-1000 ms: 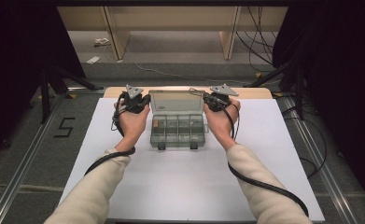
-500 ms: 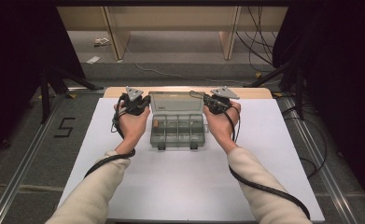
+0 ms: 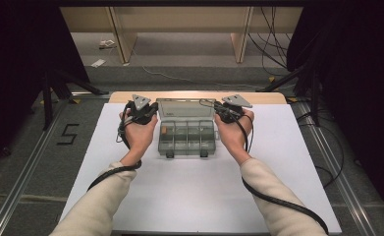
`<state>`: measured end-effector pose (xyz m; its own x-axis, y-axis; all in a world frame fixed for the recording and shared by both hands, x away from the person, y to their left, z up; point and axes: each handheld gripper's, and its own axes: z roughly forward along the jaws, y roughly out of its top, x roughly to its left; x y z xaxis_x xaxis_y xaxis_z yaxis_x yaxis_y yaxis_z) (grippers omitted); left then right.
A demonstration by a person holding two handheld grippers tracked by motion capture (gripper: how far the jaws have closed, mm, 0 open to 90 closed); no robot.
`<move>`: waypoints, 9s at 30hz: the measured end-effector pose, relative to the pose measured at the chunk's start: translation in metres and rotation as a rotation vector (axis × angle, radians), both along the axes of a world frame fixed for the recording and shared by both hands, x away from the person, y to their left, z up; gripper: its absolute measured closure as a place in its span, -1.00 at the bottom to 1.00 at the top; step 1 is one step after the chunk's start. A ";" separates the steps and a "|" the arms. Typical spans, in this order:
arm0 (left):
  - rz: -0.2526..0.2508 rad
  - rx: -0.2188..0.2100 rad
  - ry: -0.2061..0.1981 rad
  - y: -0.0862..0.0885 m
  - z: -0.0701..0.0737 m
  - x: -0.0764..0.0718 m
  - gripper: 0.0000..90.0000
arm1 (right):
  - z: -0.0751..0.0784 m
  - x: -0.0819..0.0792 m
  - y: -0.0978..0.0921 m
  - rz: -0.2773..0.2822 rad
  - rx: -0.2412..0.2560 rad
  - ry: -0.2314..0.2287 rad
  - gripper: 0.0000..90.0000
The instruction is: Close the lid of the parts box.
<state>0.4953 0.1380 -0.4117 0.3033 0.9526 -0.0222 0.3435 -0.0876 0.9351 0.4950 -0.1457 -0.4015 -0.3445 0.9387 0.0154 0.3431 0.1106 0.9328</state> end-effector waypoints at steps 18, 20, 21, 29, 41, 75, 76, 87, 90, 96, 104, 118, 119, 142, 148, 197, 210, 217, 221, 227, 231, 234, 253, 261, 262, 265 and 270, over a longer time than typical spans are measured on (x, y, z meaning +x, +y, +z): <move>-0.016 0.021 -0.023 0.001 -0.005 -0.010 0.97 | -0.004 -0.011 -0.002 0.015 -0.003 -0.011 0.96; -0.017 0.024 -0.025 0.001 -0.005 -0.011 0.97 | -0.005 -0.012 -0.002 0.016 -0.003 -0.013 0.96; -0.017 0.024 -0.027 0.001 -0.005 -0.012 0.97 | -0.005 -0.012 -0.002 0.017 -0.004 -0.013 0.96; -0.027 0.032 -0.033 0.002 -0.007 -0.015 0.97 | -0.007 -0.017 -0.003 0.024 -0.003 -0.016 0.96; -0.040 0.064 -0.053 0.002 -0.009 -0.020 0.96 | -0.010 -0.022 -0.005 0.032 0.001 -0.022 0.96; -0.061 0.099 -0.085 0.004 -0.018 -0.033 0.95 | -0.018 -0.036 -0.007 0.057 -0.024 -0.035 0.96; -0.062 0.102 -0.085 0.003 -0.018 -0.033 0.95 | -0.018 -0.036 -0.007 0.058 -0.024 -0.033 0.96; -0.081 0.114 -0.081 0.005 -0.022 -0.039 0.94 | -0.021 -0.041 -0.009 0.073 -0.017 -0.025 0.96; -0.086 0.117 -0.077 0.006 -0.022 -0.040 0.93 | -0.021 -0.042 -0.010 0.077 -0.020 -0.021 0.96; -0.099 0.118 -0.070 0.007 -0.024 -0.044 0.92 | -0.024 -0.045 -0.011 0.089 -0.020 -0.018 0.95; -0.112 0.115 -0.052 0.009 -0.031 -0.050 0.89 | -0.028 -0.051 -0.014 0.111 -0.029 -0.007 0.91; -0.139 0.128 0.013 0.015 -0.039 -0.059 0.68 | -0.038 -0.058 -0.019 0.162 -0.076 0.008 0.69; -0.141 0.127 0.020 0.015 -0.039 -0.060 0.65 | -0.039 -0.059 -0.020 0.166 -0.078 0.012 0.66; -0.317 0.116 0.218 0.006 -0.031 -0.066 -0.72 | -0.045 -0.057 -0.027 0.351 -0.096 0.118 -0.47; -0.341 0.088 0.199 0.005 -0.021 -0.067 -0.80 | -0.039 -0.057 -0.025 0.376 -0.074 0.113 -0.55; -0.279 0.092 0.158 -0.009 -0.007 -0.065 0.99 | -0.024 -0.051 -0.007 0.400 -0.082 0.061 0.98; -0.291 0.106 0.187 -0.012 -0.010 -0.066 1.00 | -0.028 -0.051 -0.008 0.385 -0.106 0.089 1.00; -0.294 0.113 0.201 -0.013 -0.012 -0.066 1.00 | -0.030 -0.051 -0.008 0.379 -0.110 0.106 1.00; -0.296 0.116 0.210 -0.013 -0.013 -0.066 1.00 | -0.032 -0.051 -0.008 0.378 -0.113 0.116 1.00; -0.299 0.117 0.218 -0.013 -0.014 -0.066 1.00 | -0.034 -0.052 -0.008 0.378 -0.119 0.136 1.00; -0.300 0.119 0.226 -0.014 -0.016 -0.066 1.00 | -0.035 -0.052 -0.007 0.378 -0.122 0.140 1.00; -0.303 0.118 0.235 -0.014 -0.017 -0.066 1.00 | -0.036 -0.052 -0.008 0.379 -0.127 0.146 1.00; -0.308 0.121 0.262 -0.015 -0.024 -0.065 1.00 | -0.041 -0.051 -0.008 0.372 -0.138 0.178 1.00; -0.307 0.119 0.269 -0.015 -0.027 -0.064 1.00 | -0.043 -0.051 -0.007 0.371 -0.145 0.187 1.00; -0.307 0.120 0.270 -0.015 -0.027 -0.064 1.00 | -0.043 -0.051 -0.007 0.371 -0.147 0.190 1.00; -0.306 0.116 0.279 -0.015 -0.030 -0.063 1.00 | -0.045 -0.051 -0.007 0.371 -0.151 0.194 1.00; -0.303 0.117 0.290 -0.014 -0.034 -0.062 1.00 | -0.048 -0.051 -0.006 0.374 -0.156 0.204 1.00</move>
